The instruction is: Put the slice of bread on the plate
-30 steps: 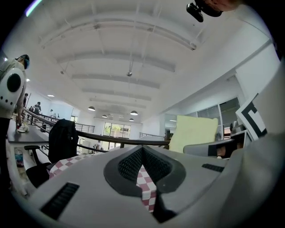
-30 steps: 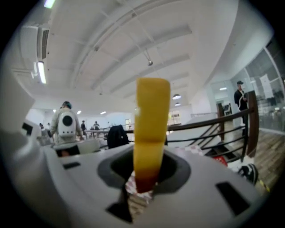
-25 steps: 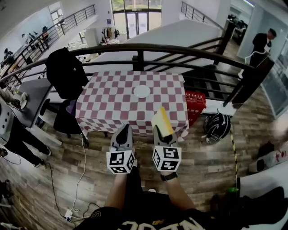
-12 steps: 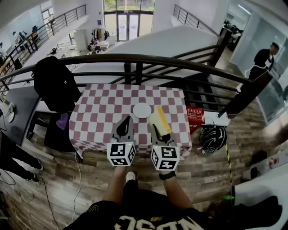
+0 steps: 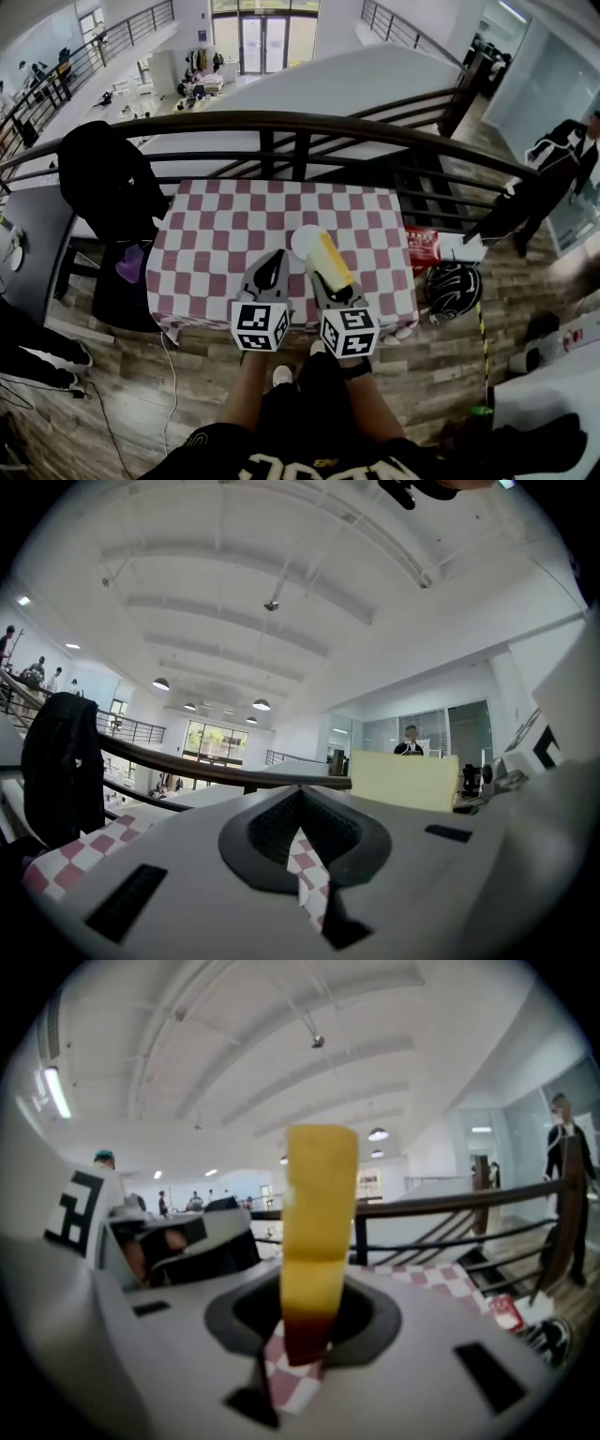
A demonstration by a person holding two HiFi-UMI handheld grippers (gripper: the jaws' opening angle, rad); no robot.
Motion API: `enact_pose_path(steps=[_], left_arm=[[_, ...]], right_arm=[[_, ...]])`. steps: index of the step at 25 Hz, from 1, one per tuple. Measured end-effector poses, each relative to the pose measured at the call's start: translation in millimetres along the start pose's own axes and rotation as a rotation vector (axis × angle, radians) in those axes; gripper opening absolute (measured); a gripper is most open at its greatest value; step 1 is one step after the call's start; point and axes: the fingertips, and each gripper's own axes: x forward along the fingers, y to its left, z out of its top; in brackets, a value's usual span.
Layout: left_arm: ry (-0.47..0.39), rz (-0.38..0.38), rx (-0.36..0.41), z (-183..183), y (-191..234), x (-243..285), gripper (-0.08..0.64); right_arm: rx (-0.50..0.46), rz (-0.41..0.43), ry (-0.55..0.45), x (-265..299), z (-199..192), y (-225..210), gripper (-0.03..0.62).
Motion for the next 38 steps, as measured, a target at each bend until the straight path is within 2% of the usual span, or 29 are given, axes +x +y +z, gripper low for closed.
enact_pose_path(steps=[4, 9, 12, 18, 21, 24, 27, 38], left_arm=[[0.034, -0.013, -0.023, -19.7, 11.5, 20.7, 0.017], [0.086, 0.012, -0.085, -51.3, 32.8, 56.3, 0.017], [0.139, 0.020, -0.084, -70.8, 41.7, 79.4, 0.017], [0.219, 0.041, -0.124, -107.5, 60.4, 118.1, 0.017], [0.270, 0.062, -0.145, -131.6, 70.5, 132.1, 0.017], [0.329, 0.085, -0.158, -153.5, 79.2, 141.9, 0.017], [0.377, 0.107, -0.169, -170.3, 83.4, 144.2, 0.017], [0.491, 0.184, -0.167, -210.6, 113.6, 139.7, 0.017]], right_arm=[[0.015, -0.017, 0.093, 33.9, -21.0, -23.0, 0.107], [0.084, -0.018, 0.188, 76.9, -44.1, -59.3, 0.107], [0.129, -0.007, 0.255, 101.7, -64.2, -80.4, 0.107], [0.205, 0.065, 0.475, 141.7, -114.3, -102.4, 0.107], [0.269, 0.113, 0.551, 159.4, -134.3, -105.6, 0.107], [0.343, 0.177, 0.606, 174.1, -151.5, -100.9, 0.107], [0.362, 0.222, 0.654, 186.2, -166.8, -96.6, 0.107], [0.445, 0.268, 0.740, 239.0, -202.7, -95.7, 0.107]])
